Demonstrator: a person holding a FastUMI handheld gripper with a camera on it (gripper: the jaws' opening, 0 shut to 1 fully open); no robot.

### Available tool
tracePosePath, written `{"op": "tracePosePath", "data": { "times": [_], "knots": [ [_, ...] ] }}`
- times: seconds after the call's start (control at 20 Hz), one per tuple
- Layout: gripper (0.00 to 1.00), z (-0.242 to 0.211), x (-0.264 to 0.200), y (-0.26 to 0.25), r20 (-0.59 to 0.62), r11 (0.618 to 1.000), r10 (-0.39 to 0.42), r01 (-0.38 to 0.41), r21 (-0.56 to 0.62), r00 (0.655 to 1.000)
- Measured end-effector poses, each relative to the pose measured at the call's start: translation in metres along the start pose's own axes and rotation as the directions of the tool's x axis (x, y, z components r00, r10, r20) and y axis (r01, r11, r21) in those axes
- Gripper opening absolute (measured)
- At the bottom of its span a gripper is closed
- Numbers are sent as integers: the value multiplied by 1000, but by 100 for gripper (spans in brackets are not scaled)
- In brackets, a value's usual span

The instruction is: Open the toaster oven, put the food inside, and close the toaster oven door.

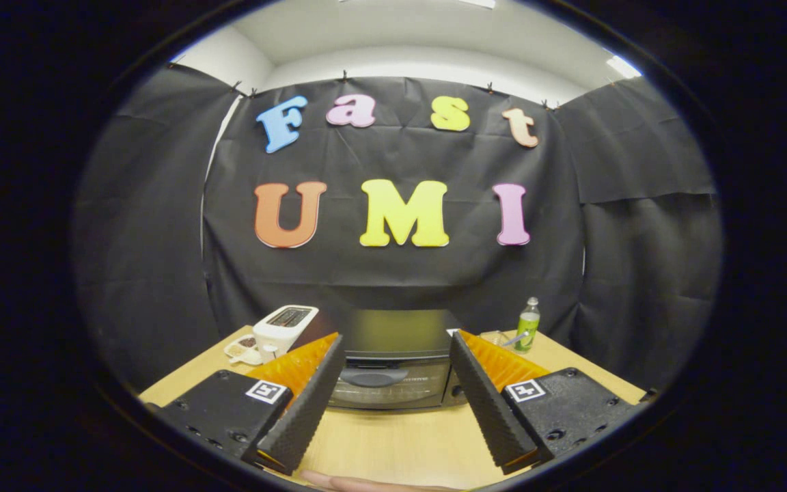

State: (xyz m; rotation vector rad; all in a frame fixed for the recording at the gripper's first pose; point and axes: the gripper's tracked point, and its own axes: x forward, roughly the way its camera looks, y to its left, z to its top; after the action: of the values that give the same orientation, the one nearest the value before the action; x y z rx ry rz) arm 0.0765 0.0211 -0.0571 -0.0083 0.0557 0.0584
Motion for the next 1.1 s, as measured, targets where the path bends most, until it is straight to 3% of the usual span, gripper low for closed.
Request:
{"op": "tracePosePath", "data": {
  "times": [0.55,0.9,1.1],
  "knots": [
    [100,-69,105,5,-162,1000,-10,13,17,987],
    [100,-101,135,9,-222,999,5,4,43,975],
    [100,-97,136,10,-176,999,2,5,34,984]
  ]
}}
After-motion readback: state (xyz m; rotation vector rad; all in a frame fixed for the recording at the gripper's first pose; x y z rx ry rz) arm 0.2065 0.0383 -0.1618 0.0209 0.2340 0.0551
